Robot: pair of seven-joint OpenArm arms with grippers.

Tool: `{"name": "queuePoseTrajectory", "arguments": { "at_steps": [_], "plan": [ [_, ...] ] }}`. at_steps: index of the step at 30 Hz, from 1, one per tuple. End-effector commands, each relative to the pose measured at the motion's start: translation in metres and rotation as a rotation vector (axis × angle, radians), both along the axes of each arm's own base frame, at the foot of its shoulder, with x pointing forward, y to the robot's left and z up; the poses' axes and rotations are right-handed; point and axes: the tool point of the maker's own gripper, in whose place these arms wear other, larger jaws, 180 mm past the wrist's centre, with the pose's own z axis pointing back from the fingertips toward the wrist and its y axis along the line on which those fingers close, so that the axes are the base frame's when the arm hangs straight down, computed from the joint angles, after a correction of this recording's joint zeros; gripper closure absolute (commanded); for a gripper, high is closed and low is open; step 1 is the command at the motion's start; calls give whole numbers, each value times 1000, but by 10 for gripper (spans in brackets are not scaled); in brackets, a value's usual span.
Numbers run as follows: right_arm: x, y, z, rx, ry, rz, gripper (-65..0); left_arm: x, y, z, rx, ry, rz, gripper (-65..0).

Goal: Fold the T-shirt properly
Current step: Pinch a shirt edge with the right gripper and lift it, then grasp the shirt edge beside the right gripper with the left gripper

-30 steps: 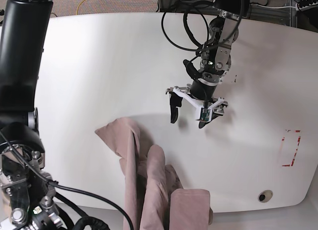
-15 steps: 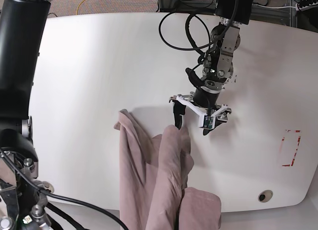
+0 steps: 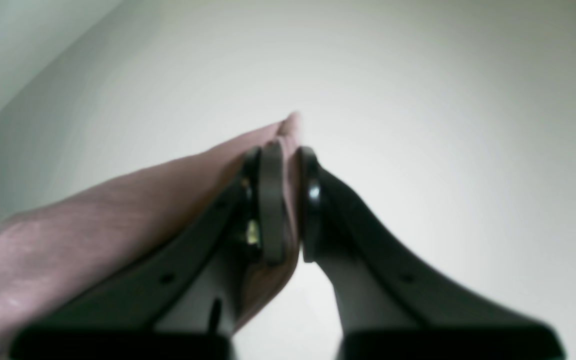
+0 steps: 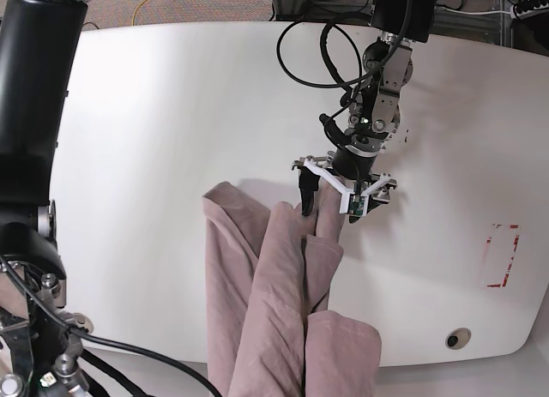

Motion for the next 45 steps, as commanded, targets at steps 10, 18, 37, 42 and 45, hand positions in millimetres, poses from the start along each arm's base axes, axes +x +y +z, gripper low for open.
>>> {"name": "queuePoseTrajectory", "arguments": {
  "at_steps": [10, 18, 37, 42, 45],
  "plan": [
    [-12, -4, 21, 27, -57, 1, 0, 11, -18, -3, -1, -7, -47, -424],
    [-11, -4, 21, 27, -56, 0, 0, 16, -27, -21, 7, 41, -62, -99],
    [-6, -7, 20, 33, -43, -7, 0, 20, -34, 0, -24, -8, -61, 0],
    [-2, -9, 16, 40, -29, -10, 0, 13, -20, 4, -43, -18, -18, 0],
    [0, -11, 13, 44, -21, -15, 0, 12, -3, 8, -50, -27, 29, 0]
  ]
}}
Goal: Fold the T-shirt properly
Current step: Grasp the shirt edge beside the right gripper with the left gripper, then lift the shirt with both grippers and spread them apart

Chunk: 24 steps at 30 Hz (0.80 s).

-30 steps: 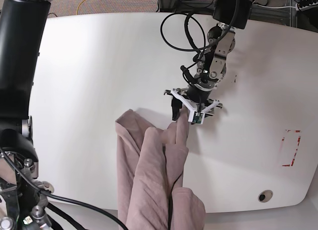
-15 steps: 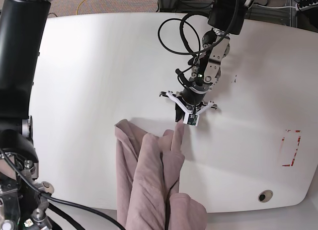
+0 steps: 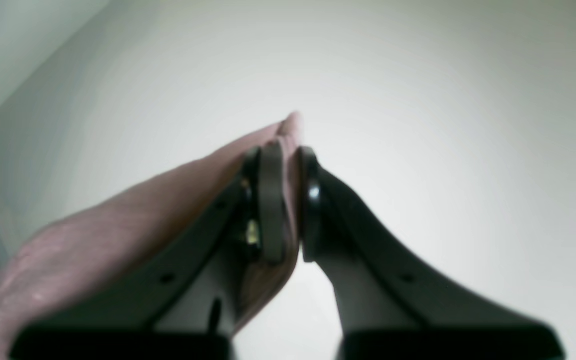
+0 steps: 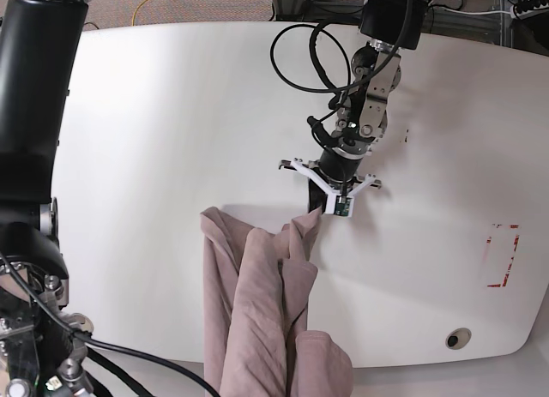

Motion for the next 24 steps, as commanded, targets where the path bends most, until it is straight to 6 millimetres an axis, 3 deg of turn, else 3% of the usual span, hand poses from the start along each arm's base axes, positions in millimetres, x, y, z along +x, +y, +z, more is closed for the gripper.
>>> {"name": "queuePoseTrajectory", "arguments": {
  "at_steps": [1, 9, 17, 24],
  "plan": [
    [-7, -8, 17, 37, -42, -5, 0, 7, 19, 21, -19, -63, 59, 0],
    [5, -12, 1, 40, 3, -22, 0, 1, 42, 33, -29, -93, 121, 0],
    [36, -29, -23, 53, 106, -88, 0, 1, 104, 60, 35, -173, 219, 0],
    [63, -73, -45, 143, 194, -156, 0, -10, 186, 105, 63, -284, 428, 0]
  ]
}}
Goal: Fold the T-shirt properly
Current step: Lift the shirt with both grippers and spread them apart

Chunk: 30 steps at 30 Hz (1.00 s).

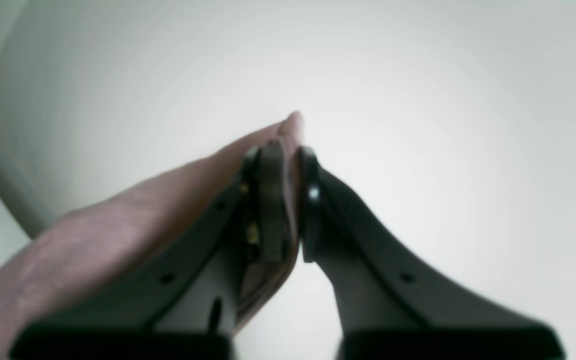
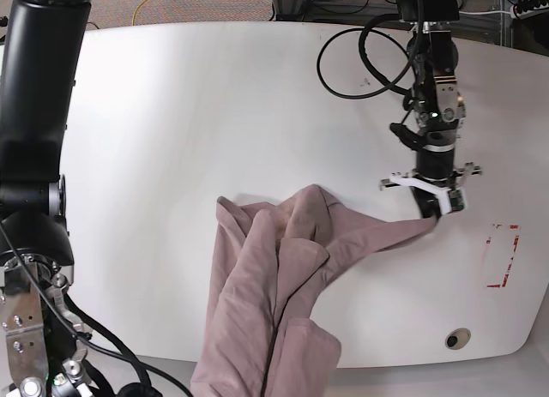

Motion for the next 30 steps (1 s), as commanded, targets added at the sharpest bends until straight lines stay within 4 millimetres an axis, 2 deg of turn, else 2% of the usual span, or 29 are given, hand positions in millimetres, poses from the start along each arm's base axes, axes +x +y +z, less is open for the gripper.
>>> {"name": "queuePoseTrajectory", "arguments": {
  "at_steps": [1, 5, 11, 13, 19, 20, 23, 25, 27, 30],
  "plan": [
    [3, -30, 16, 76, -28, -45, 0, 2, 25, 41, 24, -121, 61, 0],
    [19, -59, -4, 132, 35, -96, 0, -6, 66, 70, 92, -180, 133, 0],
    [43, -106, -36, 243, 150, -175, 0, -9, 84, 109, 194, -249, 129, 0],
    [50, -121, -53, 283, 198, -202, 0, -11, 89, 123, 224, -279, 132, 0],
    [73, -131, -92, 353, 315, -224, 0, -15, 110, 177, 265, -409, 197, 0],
    [77, -132, -98, 359, 334, -228, 0, -16, 117, 191, 268, -440, 222, -11],
    [81, -131, -102, 367, 353, -229, 0, -21, 123, 228, 289, -499, 253, -46],
    [81, -133, -92, 371, 340, -228, 0, -23, 127, 252, 299, -524, 269, -58],
    [82, -133, -79, 365, 325, -222, 0, -19, 133, 267, 297, -526, 284, -51],
    [83, -126, -58, 358, 308, -196, 0, -15, 143, 300, 327, -545, 300, -36]
  ]
}}
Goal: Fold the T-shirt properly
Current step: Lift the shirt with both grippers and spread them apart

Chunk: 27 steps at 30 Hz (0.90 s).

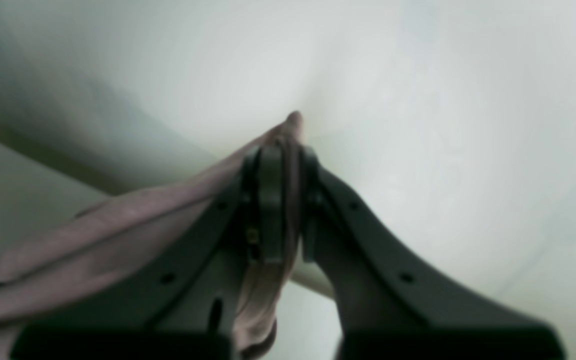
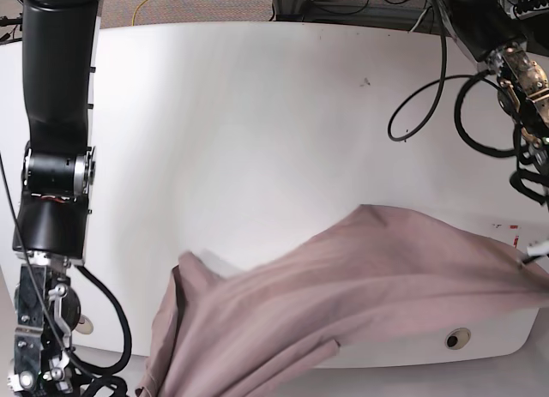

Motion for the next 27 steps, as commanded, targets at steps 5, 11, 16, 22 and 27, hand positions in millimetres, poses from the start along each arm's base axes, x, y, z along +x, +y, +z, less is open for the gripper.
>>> {"name": "queuePoseTrajectory", "arguments": {
  "at_steps": [5, 11, 16, 22, 27],
  "plan": [
    [-10, -6, 118, 4, -207, 14, 0, 6, 6, 93, 111, -85, -7, -3],
    [-18, -7, 150, -20, -239, 26, 0, 6, 8, 135, 99, -99, -3, 0],
    [-21, -9, 149, -37, -217, 14, 0, 7, 7, 147, 105, -79, -7, 0],
    [-28, -24, 105, -98, -163, -22, 0, 13, 3, 133, 125, -4, -22, 0],
    [-37, -37, 39, -139, -89, -43, 0, 21, 3, 91, 129, 117, -31, 0]
  ]
}}
